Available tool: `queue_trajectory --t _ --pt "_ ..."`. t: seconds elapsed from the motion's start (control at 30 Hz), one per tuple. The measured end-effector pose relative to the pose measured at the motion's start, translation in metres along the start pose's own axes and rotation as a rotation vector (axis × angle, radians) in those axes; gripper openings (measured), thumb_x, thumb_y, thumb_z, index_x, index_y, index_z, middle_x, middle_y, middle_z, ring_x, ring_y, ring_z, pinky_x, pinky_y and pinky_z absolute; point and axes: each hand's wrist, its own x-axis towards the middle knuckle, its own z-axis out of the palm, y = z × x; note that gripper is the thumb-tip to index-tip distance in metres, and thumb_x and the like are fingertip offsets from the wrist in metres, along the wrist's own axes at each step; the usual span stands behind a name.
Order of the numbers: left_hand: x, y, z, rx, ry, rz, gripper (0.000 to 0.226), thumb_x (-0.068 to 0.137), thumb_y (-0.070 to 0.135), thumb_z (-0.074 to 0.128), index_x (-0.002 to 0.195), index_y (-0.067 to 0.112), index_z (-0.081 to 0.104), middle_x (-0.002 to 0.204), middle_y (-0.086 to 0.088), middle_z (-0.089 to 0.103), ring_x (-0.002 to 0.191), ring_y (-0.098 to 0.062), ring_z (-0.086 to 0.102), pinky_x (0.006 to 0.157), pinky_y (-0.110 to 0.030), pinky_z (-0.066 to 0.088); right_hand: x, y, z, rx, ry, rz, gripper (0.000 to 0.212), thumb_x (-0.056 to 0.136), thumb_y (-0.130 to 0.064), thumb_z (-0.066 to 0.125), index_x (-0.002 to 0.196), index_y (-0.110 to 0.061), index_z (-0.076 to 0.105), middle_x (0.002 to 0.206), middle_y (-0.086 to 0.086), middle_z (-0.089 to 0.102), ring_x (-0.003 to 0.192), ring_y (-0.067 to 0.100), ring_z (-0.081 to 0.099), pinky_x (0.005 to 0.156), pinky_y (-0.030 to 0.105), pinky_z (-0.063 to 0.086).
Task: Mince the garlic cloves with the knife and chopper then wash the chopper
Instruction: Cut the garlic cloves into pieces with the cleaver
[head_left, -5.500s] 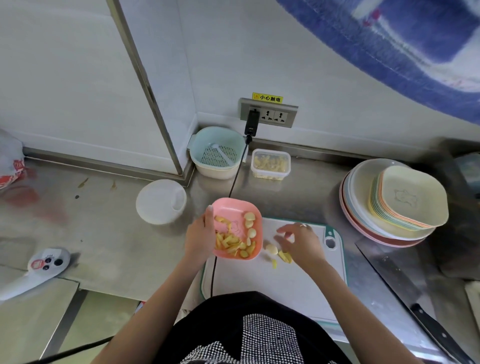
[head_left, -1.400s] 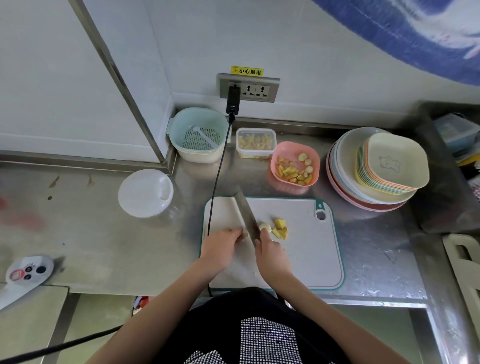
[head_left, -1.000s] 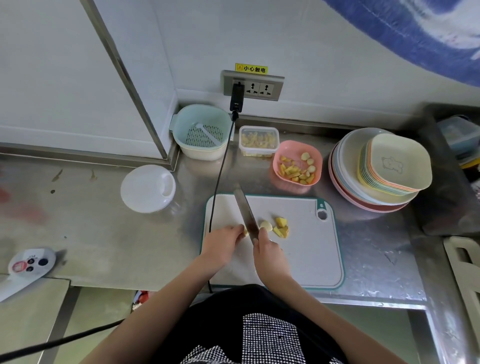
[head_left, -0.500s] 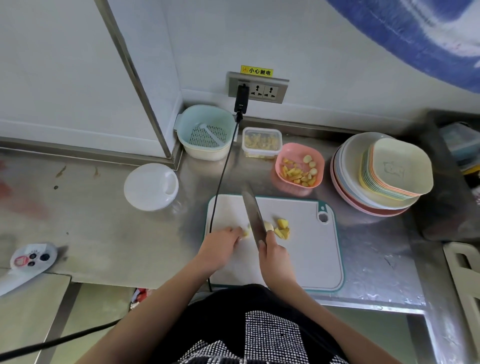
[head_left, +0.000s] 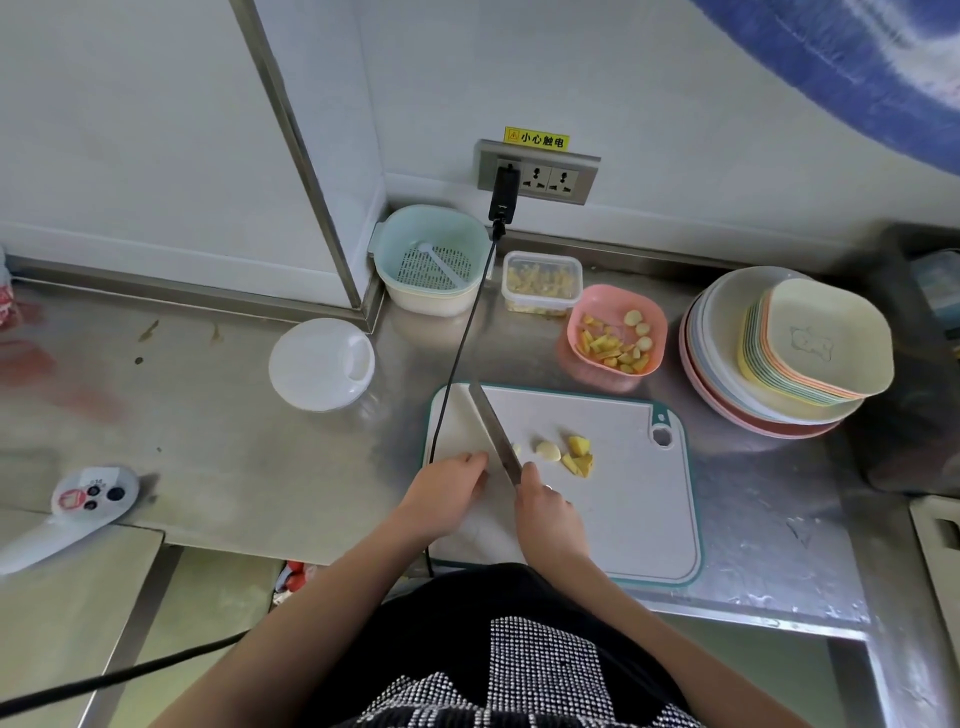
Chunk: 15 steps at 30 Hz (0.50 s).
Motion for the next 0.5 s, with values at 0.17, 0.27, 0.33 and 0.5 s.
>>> queue_trajectory --t 0.17,0.27,0.33,0.5 --pt "0.0 -0.003 0.001 -0.004 -0.002 0.009 0.022 0.103 0.022 0.034 0.108 0.006 0.048 0.095 -0.013 0.057 0.085 -0.033 0.057 0.066 -0.039 0.039 -0.004 0.009 -0.01 0.161 0.103 -0.009 0.019 0.102 -0.018 0.033 0.118 -0.01 0.038 0.092 0.018 0.065 0.081 0.037 0.059 0.063 0.038 0.042" --pt "0.002 -0.003 0.001 -0.011 -0.006 -0.004 0.023 0.102 0.021 0.035 0.112 0.006 0.048 0.099 -0.012 0.058 0.088 -0.032 0.057 0.068 -0.038 0.041 -0.007 0.011 -0.017 0.228 0.186 -0.012 0.025 0.102 -0.019 0.034 0.124 -0.009 0.039 0.089 0.016 0.064 0.075 0.034 0.057 0.059 0.034 0.038" --pt "0.003 -0.002 0.0 -0.029 0.004 -0.006 0.02 0.102 0.02 0.036 0.11 0.007 0.048 0.1 -0.01 0.058 0.09 -0.031 0.058 0.068 -0.037 0.04 -0.006 0.011 -0.018 0.24 0.19 -0.013 0.023 0.102 -0.019 0.033 0.122 -0.009 0.039 0.088 0.015 0.063 0.072 0.032 0.055 0.059 0.033 0.037" --pt "0.002 0.002 -0.005 -0.06 0.02 -0.024 0.02 0.102 0.021 0.037 0.111 0.007 0.048 0.101 -0.009 0.06 0.091 -0.03 0.058 0.066 -0.035 0.037 -0.002 0.015 -0.013 0.225 0.18 0.004 0.025 0.102 -0.018 0.033 0.125 -0.01 0.039 0.089 0.015 0.064 0.074 0.033 0.057 0.059 0.033 0.036"
